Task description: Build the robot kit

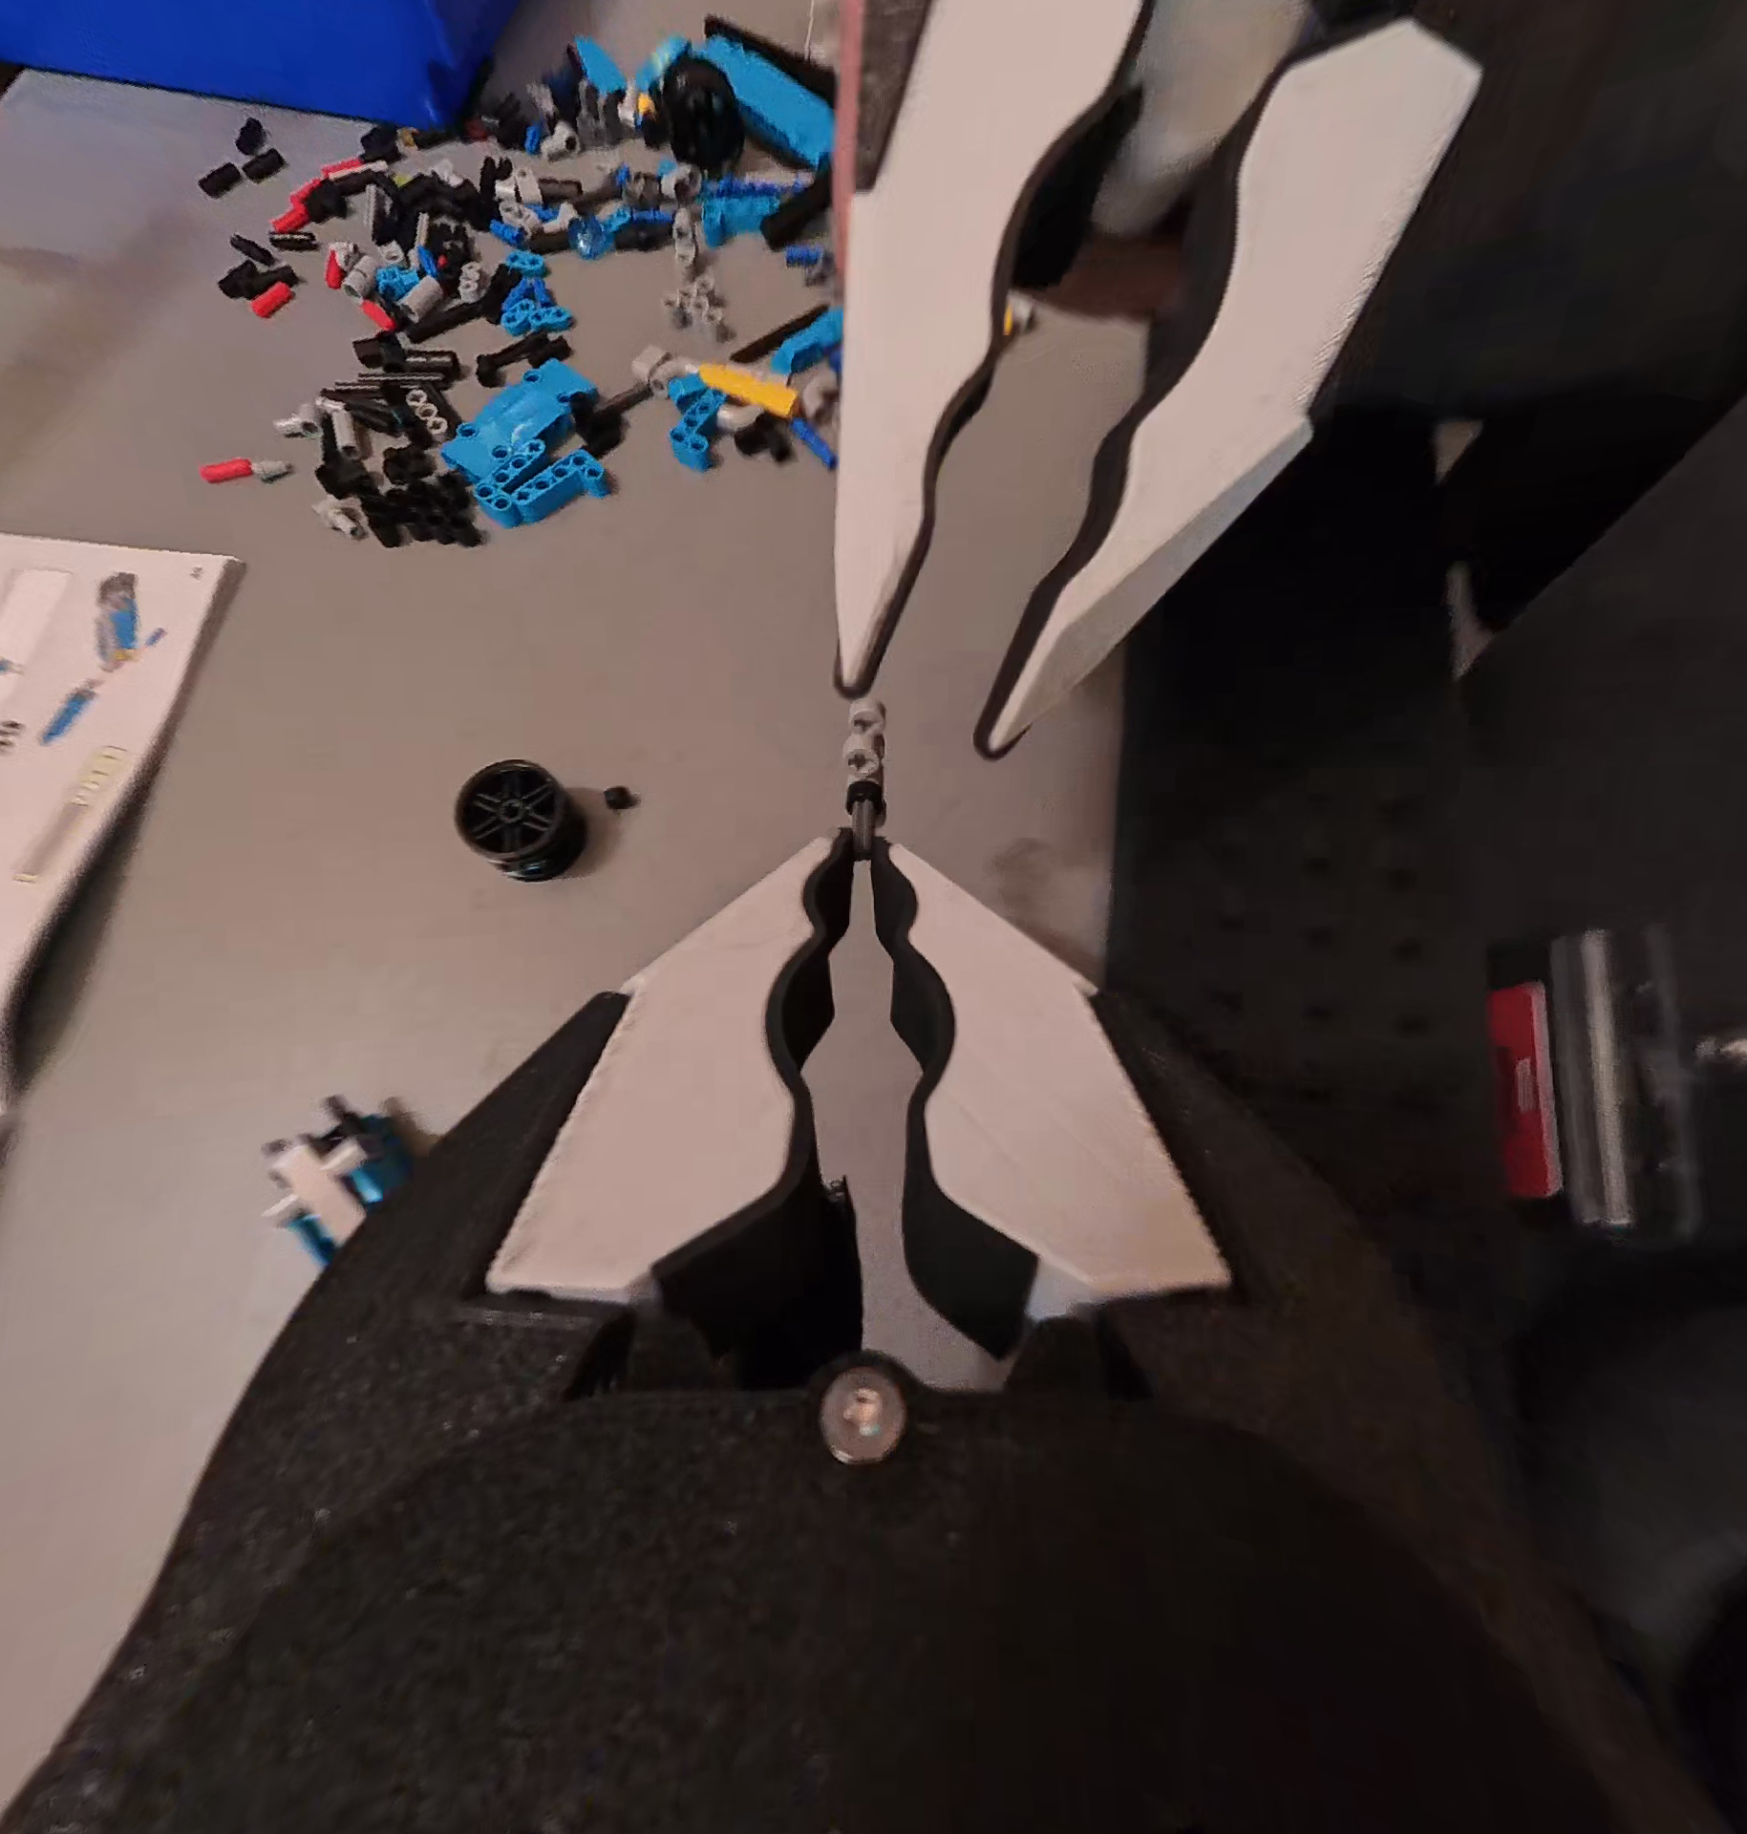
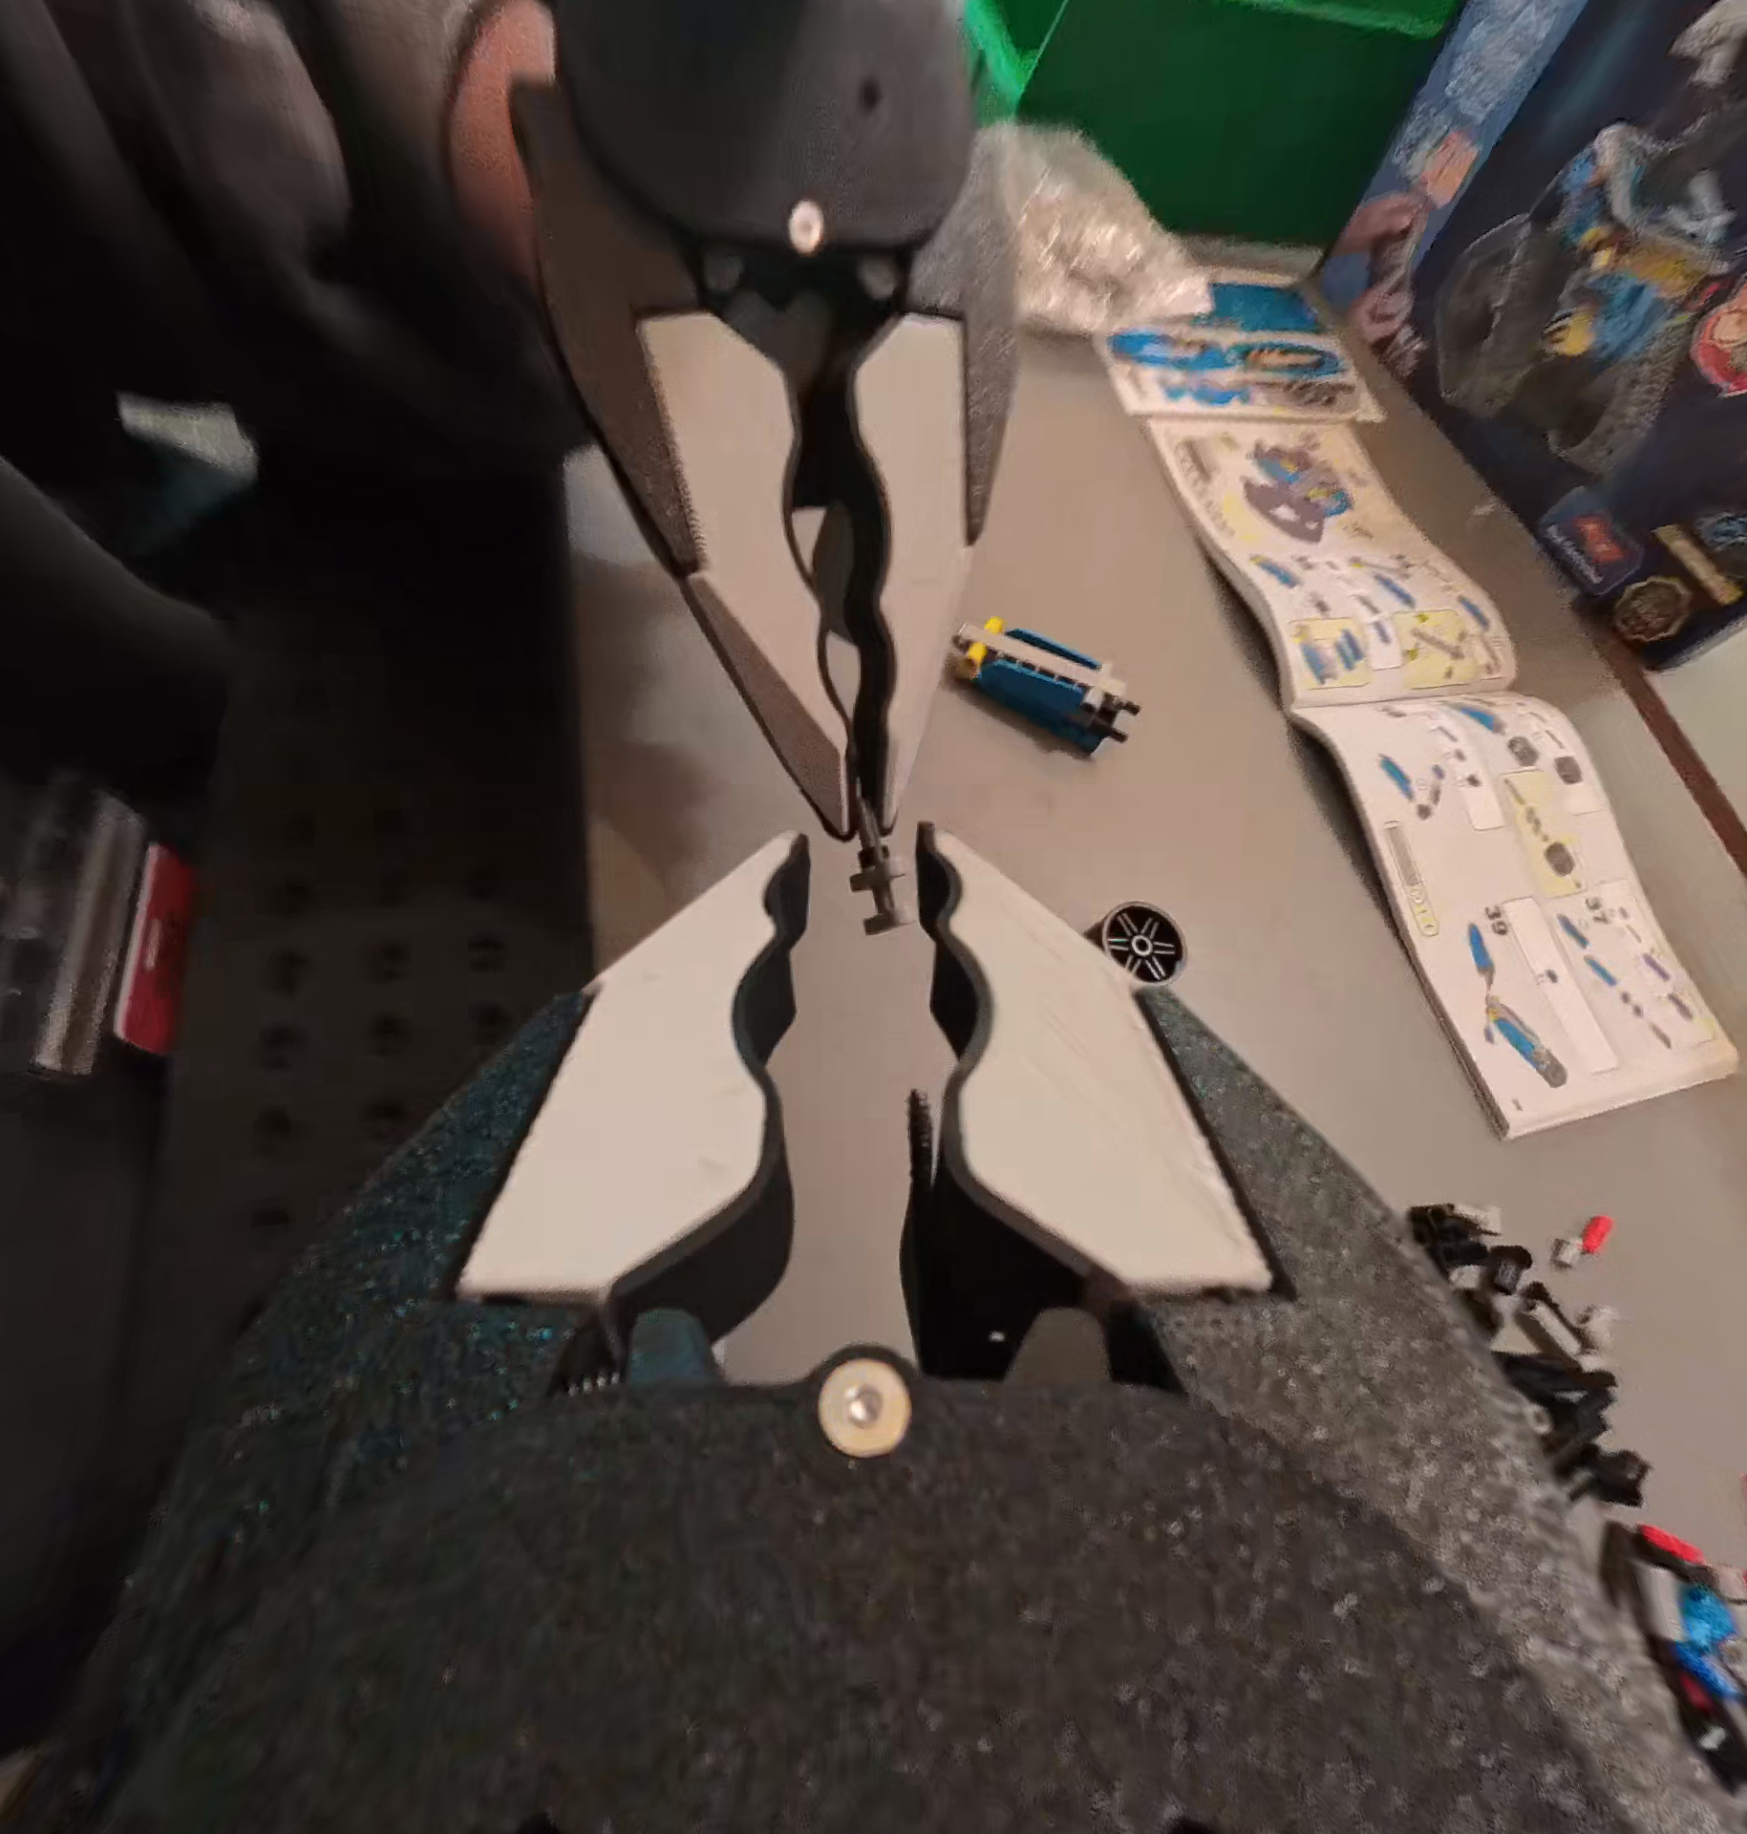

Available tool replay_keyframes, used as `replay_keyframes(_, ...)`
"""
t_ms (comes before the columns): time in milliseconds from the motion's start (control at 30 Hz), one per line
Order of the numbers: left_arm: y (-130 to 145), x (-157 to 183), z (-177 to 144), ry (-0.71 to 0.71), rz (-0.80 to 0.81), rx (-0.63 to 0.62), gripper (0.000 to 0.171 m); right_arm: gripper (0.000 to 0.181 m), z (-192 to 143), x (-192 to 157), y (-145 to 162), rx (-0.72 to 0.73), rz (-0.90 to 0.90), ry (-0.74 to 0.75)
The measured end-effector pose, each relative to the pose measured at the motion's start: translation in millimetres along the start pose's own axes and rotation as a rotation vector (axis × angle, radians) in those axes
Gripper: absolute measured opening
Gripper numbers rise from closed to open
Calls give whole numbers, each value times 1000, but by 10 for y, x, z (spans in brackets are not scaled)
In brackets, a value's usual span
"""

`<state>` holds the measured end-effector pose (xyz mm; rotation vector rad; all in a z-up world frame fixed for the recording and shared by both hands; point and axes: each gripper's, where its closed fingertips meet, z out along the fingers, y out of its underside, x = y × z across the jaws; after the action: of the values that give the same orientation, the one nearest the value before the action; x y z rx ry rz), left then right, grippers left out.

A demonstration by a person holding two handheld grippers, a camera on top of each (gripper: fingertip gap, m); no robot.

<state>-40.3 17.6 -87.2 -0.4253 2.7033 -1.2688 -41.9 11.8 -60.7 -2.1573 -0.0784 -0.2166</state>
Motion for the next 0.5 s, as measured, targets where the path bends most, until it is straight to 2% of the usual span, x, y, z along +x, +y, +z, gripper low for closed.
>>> replay_keyframes(167,53,31,30,-54,155,-101,3,14,203,-15,97,-91,-8,-53)
replay_keyframes(267,72,37,33,-70,169,-112,3,7,252,-49,177,-142,-21,-68)
replay_keyframes(500,78,56,51,-90,202,-95,3,6,258,-70,236,-189,-60,-55)
